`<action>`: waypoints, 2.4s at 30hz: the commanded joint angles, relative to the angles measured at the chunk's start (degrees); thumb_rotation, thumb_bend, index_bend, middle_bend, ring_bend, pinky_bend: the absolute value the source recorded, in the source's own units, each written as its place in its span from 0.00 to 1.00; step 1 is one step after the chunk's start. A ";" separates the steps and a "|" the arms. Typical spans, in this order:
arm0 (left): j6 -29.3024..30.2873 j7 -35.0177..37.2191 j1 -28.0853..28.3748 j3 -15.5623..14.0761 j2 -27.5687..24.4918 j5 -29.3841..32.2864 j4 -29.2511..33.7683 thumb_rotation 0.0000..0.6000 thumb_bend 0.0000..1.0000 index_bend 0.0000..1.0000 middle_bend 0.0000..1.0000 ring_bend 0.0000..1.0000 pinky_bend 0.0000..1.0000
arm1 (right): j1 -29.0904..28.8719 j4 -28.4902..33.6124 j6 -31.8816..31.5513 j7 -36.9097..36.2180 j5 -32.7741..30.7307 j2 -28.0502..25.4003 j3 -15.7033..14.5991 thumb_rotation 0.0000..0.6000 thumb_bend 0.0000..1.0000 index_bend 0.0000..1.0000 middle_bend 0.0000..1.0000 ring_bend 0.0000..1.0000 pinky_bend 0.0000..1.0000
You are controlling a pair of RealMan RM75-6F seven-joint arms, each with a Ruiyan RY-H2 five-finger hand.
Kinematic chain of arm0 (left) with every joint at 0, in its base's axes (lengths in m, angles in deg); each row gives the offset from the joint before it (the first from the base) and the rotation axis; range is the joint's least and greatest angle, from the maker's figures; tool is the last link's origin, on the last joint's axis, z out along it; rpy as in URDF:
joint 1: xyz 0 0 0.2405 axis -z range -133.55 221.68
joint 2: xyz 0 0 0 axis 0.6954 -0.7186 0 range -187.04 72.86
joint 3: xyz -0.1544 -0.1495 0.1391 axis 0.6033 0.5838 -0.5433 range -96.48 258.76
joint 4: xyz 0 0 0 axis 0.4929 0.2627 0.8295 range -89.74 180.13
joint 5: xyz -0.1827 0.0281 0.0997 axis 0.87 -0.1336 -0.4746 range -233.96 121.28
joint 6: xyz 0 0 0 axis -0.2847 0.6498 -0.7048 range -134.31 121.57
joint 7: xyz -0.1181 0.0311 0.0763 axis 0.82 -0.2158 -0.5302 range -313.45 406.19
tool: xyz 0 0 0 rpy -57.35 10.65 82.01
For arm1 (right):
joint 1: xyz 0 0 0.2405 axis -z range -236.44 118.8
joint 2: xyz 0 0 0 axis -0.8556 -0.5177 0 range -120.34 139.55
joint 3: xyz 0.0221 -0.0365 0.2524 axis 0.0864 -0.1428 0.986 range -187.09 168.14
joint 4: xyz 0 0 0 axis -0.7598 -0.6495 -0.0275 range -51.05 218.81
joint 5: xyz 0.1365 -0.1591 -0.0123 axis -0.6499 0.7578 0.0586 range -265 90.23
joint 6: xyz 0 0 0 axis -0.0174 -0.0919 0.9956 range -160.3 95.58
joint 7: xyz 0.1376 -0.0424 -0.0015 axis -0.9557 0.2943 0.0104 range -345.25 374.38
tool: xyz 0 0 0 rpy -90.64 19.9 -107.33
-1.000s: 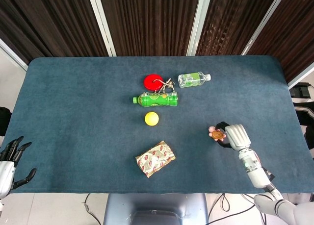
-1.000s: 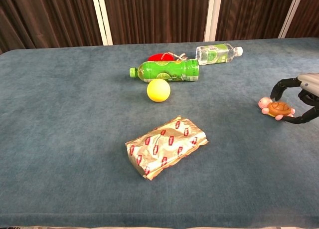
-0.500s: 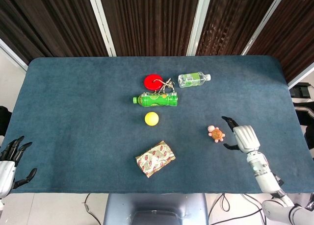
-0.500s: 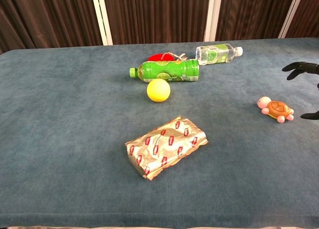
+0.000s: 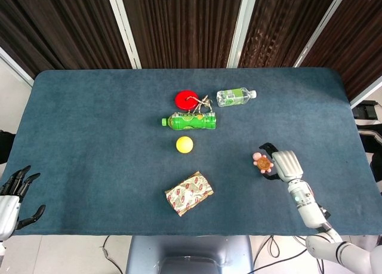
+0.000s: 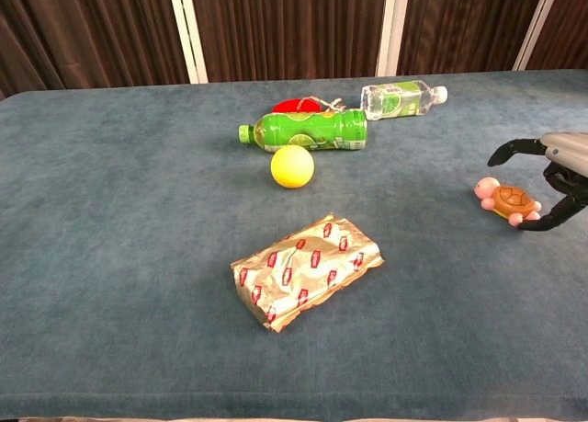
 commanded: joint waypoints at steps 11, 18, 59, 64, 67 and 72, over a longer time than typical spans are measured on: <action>0.55 0.44 -0.26 0.04 -0.08 -0.05 -0.11 1.00 0.29 0.16 0.00 0.03 0.21 | -0.10 -9.74 -1.23 -3.36 1.46 5.37 -0.67 1.00 0.34 0.72 0.52 0.97 1.00; 0.50 0.54 -0.22 0.08 -0.13 -0.02 -0.11 1.00 0.29 0.16 0.00 0.03 0.21 | 0.31 -14.44 -4.87 -7.26 3.58 7.36 -1.10 1.00 0.36 0.99 0.78 1.00 1.00; 0.76 0.76 -0.43 0.00 -0.40 0.00 0.26 1.00 0.29 0.16 0.00 0.03 0.21 | 15.78 25.46 -24.09 2.34 5.25 -21.14 -4.05 1.00 0.09 0.00 0.02 0.07 0.32; 1.24 0.33 -0.55 0.18 -0.24 -0.04 0.31 1.00 0.29 0.16 0.00 0.03 0.21 | 22.60 27.76 -33.99 7.33 6.49 -23.58 -5.34 1.00 0.08 0.00 0.03 0.08 0.30; 1.38 0.20 -0.58 0.27 -0.16 -0.03 0.35 1.00 0.29 0.16 0.00 0.03 0.21 | 25.39 28.54 -37.20 8.12 5.65 -23.99 -5.13 1.00 0.09 0.00 0.03 0.07 0.28; 1.03 -0.29 -0.38 0.40 0.03 0.17 0.43 1.00 0.29 0.16 0.00 0.03 0.21 | 26.73 28.09 -36.10 8.03 4.19 -24.13 -5.09 1.00 0.09 0.02 0.02 0.07 0.27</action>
